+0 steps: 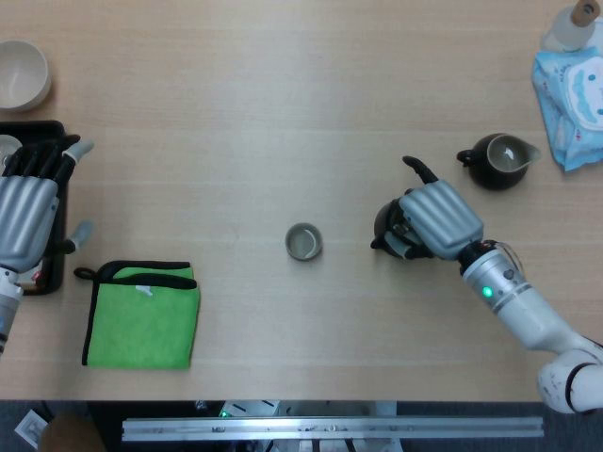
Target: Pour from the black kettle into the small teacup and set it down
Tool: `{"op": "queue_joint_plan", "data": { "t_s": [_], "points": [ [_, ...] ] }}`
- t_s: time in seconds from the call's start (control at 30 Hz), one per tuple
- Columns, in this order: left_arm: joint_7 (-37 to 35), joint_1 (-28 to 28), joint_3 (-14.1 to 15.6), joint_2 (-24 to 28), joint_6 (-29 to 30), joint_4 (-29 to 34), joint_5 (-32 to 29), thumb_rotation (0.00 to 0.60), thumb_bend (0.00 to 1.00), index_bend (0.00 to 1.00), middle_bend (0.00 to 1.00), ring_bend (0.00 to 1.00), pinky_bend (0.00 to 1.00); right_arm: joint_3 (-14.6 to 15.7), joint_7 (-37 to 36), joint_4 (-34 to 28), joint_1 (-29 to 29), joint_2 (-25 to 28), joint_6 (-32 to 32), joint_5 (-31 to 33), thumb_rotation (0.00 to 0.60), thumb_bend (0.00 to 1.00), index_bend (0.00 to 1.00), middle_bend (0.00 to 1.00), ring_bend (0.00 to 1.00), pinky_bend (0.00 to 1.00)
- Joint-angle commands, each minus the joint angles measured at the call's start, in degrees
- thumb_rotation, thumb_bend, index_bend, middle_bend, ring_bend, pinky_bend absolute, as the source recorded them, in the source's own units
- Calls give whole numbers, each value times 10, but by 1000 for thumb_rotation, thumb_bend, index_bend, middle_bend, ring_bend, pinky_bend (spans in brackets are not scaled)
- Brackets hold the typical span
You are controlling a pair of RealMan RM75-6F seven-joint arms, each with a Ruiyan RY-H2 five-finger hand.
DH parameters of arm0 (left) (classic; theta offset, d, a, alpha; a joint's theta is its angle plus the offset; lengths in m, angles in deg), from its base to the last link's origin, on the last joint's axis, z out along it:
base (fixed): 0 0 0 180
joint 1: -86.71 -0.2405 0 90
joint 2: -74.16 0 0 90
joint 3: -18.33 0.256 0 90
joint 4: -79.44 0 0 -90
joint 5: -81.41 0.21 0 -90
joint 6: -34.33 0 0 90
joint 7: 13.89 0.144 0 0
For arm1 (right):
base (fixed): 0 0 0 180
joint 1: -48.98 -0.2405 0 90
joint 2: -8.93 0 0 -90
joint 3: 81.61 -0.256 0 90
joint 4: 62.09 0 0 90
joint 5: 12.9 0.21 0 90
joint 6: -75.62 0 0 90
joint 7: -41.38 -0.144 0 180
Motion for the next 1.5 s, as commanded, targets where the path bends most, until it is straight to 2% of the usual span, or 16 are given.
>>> {"op": "queue_joint_plan", "data": {
  "t_s": [0.03, 0.27, 0.37, 0.67, 0.77, 1.07, 1.2, 1.27, 1.43, 1.5],
  "points": [
    [0, 0, 0, 0, -1, 0, -1, 600, 283, 109, 112, 112, 126, -2, 2, -4, 0, 3, 4, 3, 600, 382, 698, 596, 479, 0],
    [1, 0, -1, 2, 1, 1, -2, 600, 282, 110, 112, 112, 126, -8, -4, -16, -3, 12, 14, 6, 600, 381, 515, 505, 388, 0],
    [2, 1, -1, 3, 0, 2, -2, 600, 283, 110, 112, 112, 126, -10, -8, -21, -4, 16, 16, 5, 600, 381, 470, 470, 361, 0],
    [6, 3, -2, 1, -2, 4, -3, 600, 282, 110, 112, 112, 126, -17, -22, -37, -7, 29, 22, 1, 600, 379, 406, 418, 313, 0],
    [7, 3, -2, 1, -2, 5, -3, 600, 283, 110, 112, 112, 126, -18, -23, -40, -8, 32, 24, 4, 600, 344, 388, 405, 296, 0],
    [10, 5, 0, -1, -5, 5, -3, 600, 282, 109, 112, 111, 126, -16, -6, -41, -10, 32, 30, 17, 600, 326, 380, 386, 276, 0],
    [11, 5, 0, -1, -5, 5, -2, 600, 282, 110, 112, 112, 126, -18, -4, -45, -10, 35, 30, 22, 600, 326, 338, 359, 246, 0],
    [11, 6, 0, -1, -5, 6, -2, 600, 283, 110, 112, 111, 126, -18, -1, -47, -11, 37, 31, 24, 600, 302, 294, 331, 215, 0],
    [12, 7, 0, 0, -5, 7, -2, 600, 283, 109, 112, 112, 126, -19, 12, -59, -15, 49, 35, 32, 600, 109, 119, 195, 73, 0],
    [13, 7, 0, 1, -5, 8, -2, 600, 282, 109, 112, 112, 126, -20, 16, -63, -16, 52, 34, 34, 600, 69, 72, 154, 38, 0]
  ]
}}
